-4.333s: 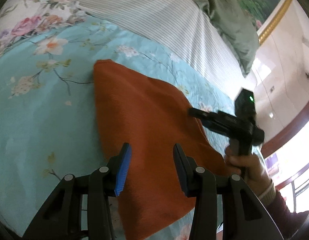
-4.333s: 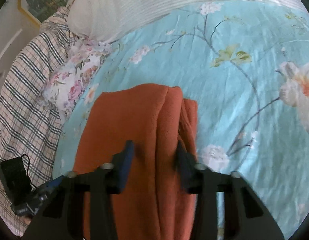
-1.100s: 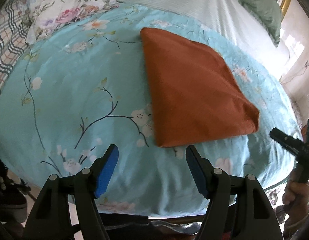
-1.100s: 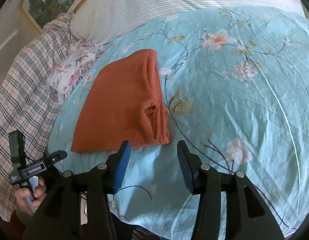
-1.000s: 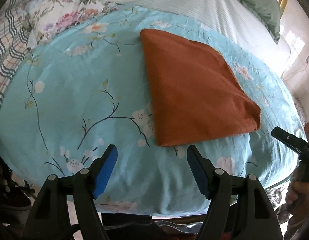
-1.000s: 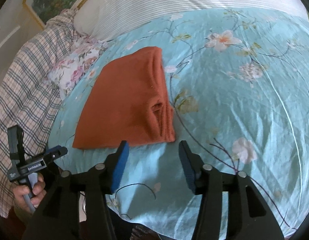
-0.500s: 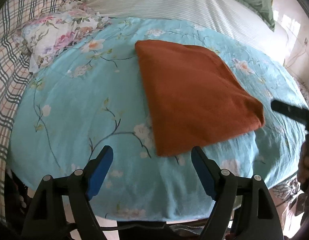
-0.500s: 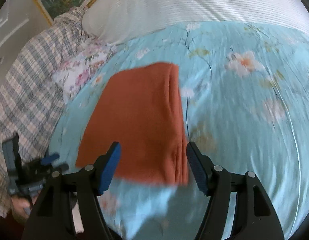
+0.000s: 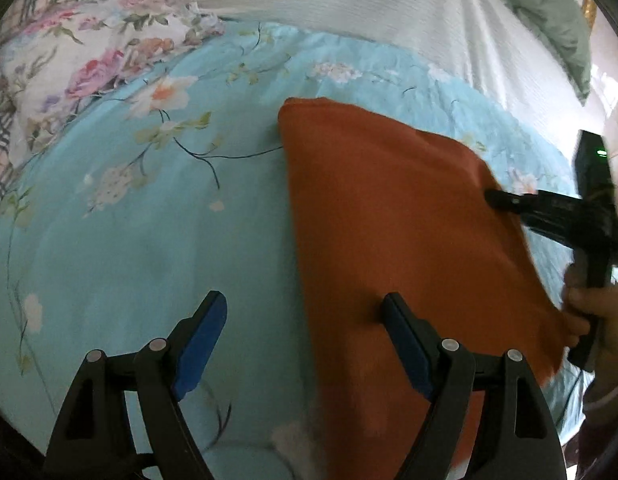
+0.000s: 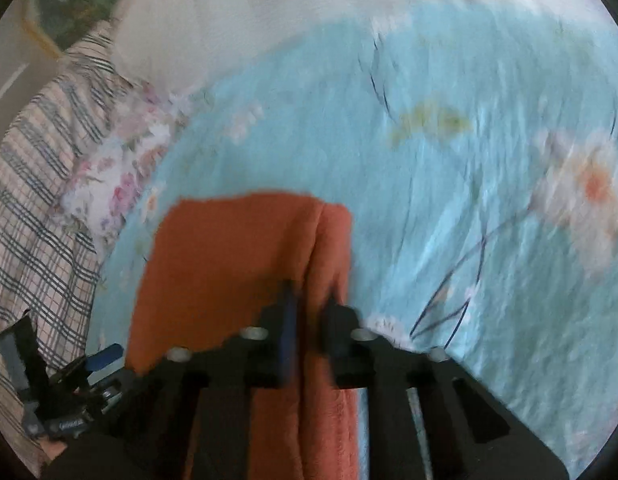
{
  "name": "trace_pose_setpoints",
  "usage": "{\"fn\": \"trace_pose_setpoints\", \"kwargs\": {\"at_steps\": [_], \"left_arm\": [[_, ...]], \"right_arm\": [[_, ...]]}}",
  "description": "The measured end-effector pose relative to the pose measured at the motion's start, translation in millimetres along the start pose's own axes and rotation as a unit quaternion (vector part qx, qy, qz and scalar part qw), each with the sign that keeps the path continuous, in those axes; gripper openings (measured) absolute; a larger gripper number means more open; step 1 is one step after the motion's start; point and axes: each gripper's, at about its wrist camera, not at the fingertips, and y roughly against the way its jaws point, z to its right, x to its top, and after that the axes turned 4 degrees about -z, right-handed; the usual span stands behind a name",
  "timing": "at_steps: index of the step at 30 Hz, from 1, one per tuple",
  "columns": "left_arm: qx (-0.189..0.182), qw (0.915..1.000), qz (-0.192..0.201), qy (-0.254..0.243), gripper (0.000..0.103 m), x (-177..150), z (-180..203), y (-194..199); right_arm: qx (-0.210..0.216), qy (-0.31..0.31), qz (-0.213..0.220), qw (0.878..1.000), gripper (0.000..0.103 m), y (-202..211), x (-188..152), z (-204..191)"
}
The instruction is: Fold small clothes
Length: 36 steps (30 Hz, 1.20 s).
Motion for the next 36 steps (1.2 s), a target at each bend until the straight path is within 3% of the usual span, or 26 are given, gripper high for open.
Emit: {"fn": "trace_pose_setpoints", "kwargs": {"at_steps": [2, 4, 8, 14, 16, 20, 22, 26, 28, 33, 36], "left_arm": [[-0.013, 0.9999, 0.008, 0.001, 0.078, 6.2, 1.8, -1.0], [-0.011, 0.9998, 0.013, -0.002, 0.078, 7.0, 4.8, -3.1], [-0.009, 0.9999, 0.001, -0.003, 0.08, 4.8, 10.9, -16.8], [0.0, 1.0, 0.0, -0.004, 0.08, 1.7, 11.4, -10.7], [0.006, 1.0, 0.004, -0.006, 0.079, -2.2, 11.5, -3.4], [0.015, 0.9998, 0.007, -0.009, 0.079, -15.1, 9.5, 10.9], [0.019, 0.9997, 0.006, -0.012, 0.079, -25.4, 8.1, 18.7], [0.027, 0.9996, 0.001, -0.008, 0.082, -53.0, 3.6, 34.8], [0.033, 0.9994, -0.003, -0.008, 0.083, -69.7, 1.9, 43.7], [0.084, 0.9954, -0.014, -0.043, 0.083, -107.3, 12.1, 60.8], [0.09, 0.9938, -0.017, -0.063, 0.083, -125.9, 21.6, 69.3]], "right_arm": [[-0.015, 0.007, 0.01, 1.0, 0.01, 6.3, -3.7, -0.9], [-0.048, 0.017, -0.014, 0.999, 0.01, -11.1, -10.1, 3.8], [-0.048, -0.008, -0.022, 0.999, 0.012, -22.9, -13.6, 14.8], [-0.048, -0.008, -0.006, 0.999, 0.033, 13.5, -17.6, 2.4], [-0.042, -0.006, 0.002, 0.999, 0.048, 28.3, -26.6, -2.4], [-0.03, 0.014, 0.007, 0.999, 0.06, 59.8, -55.4, -21.6], [-0.029, 0.025, 0.006, 0.999, 0.072, 71.4, -70.6, -30.1], [-0.06, 0.061, 0.021, 0.996, 0.082, 96.6, -109.8, -46.0], [-0.066, 0.078, 0.018, 0.995, 0.093, 105.3, -131.7, -51.2], [-0.076, 0.095, -0.019, 0.992, 0.097, 109.5, -181.9, -55.0], [-0.078, 0.087, -0.037, 0.992, 0.097, 108.5, -199.8, -53.7]]}}
